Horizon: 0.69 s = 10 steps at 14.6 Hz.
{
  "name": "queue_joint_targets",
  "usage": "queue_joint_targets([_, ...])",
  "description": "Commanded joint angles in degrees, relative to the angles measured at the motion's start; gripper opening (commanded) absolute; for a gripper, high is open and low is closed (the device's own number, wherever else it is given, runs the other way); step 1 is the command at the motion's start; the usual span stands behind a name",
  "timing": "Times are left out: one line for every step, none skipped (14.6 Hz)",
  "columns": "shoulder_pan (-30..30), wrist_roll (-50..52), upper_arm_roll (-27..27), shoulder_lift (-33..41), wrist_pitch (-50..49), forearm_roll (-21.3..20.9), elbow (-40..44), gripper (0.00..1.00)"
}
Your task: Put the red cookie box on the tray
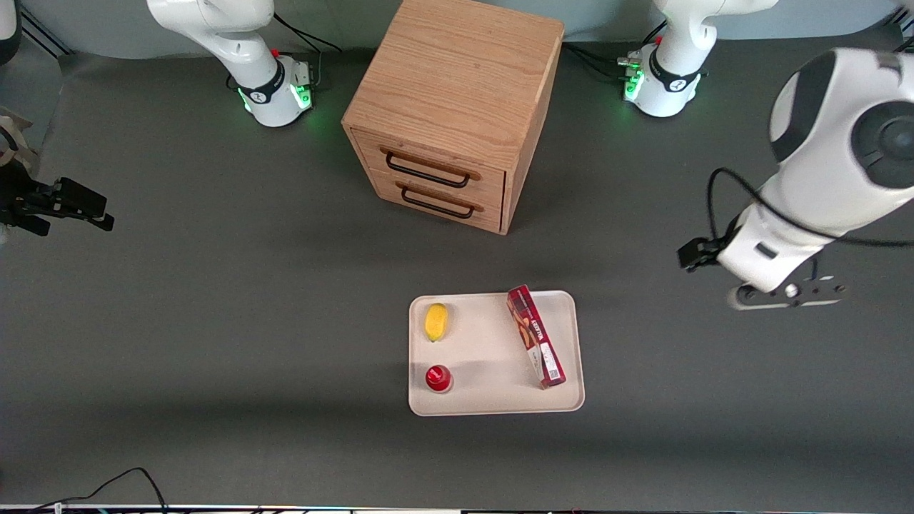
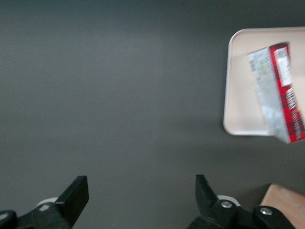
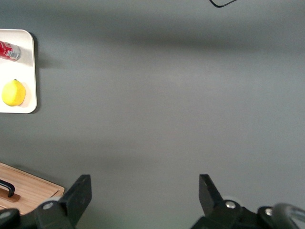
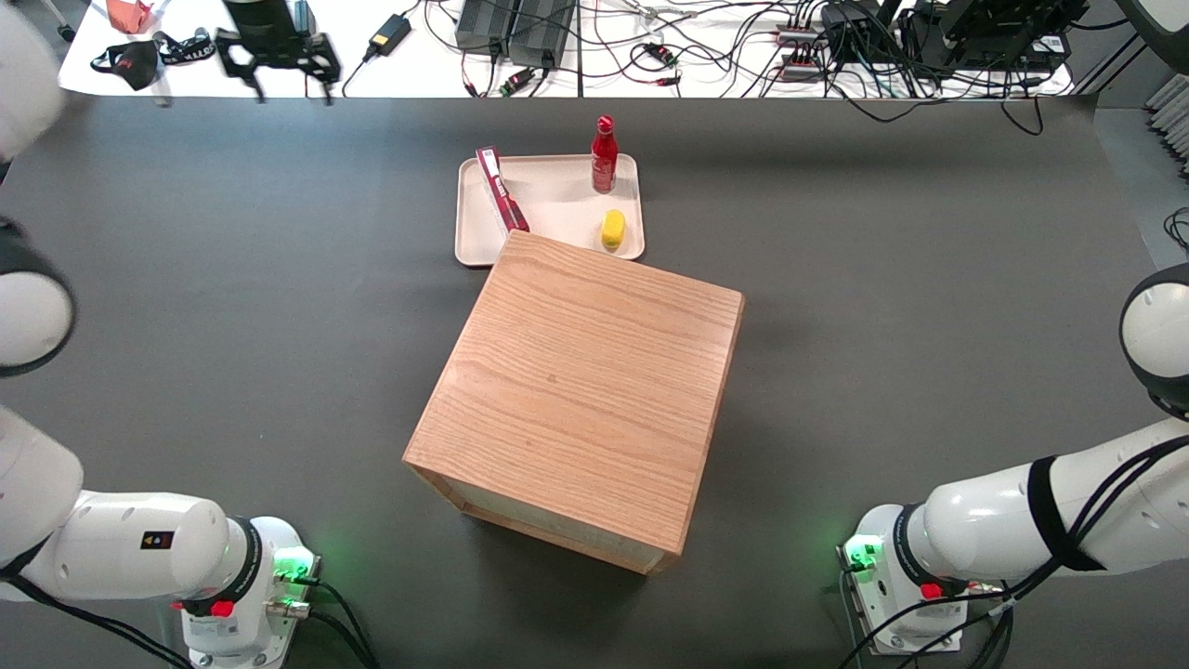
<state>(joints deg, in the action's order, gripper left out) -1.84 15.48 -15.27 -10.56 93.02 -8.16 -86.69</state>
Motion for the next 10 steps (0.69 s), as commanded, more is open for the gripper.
queue_joint_targets([-4.65,-9.47,0.15,9.58,-0.54,1.74,-8.85,1.00])
queue_joint_targets([-4.32,-12.64,2.67,9.85,-2.73,3.74,-7.98,1.00])
queue_joint_targets([-2.83,-14.49,6.53,10.03,-4.67,5.51,-5.97,1.00])
queue_joint_targets([0.05,-15.90,10.91,9.94,-6.69,6.48,-4.30,1.00])
queue_joint_targets([3.21,-16.88,14.96,9.94,-7.58,6.84,-3.24,1.00])
queue_joint_targets([5.77,-17.23,18.40,9.94,-7.94,6.93,-2.36,1.00])
queue_joint_targets([7.36,-17.59,21.04,9.94,-7.94,7.10,-2.17,1.00])
queue_joint_targets([7.55,-18.72,22.55,9.94,-8.20,7.89,-2.17,1.00])
queue_joint_targets([7.29,-19.69,22.82,9.94,-8.90,8.07,-1.74,1.00])
queue_joint_targets([7.12,-20.05,22.82,9.94,-9.52,8.07,-0.95,1.00])
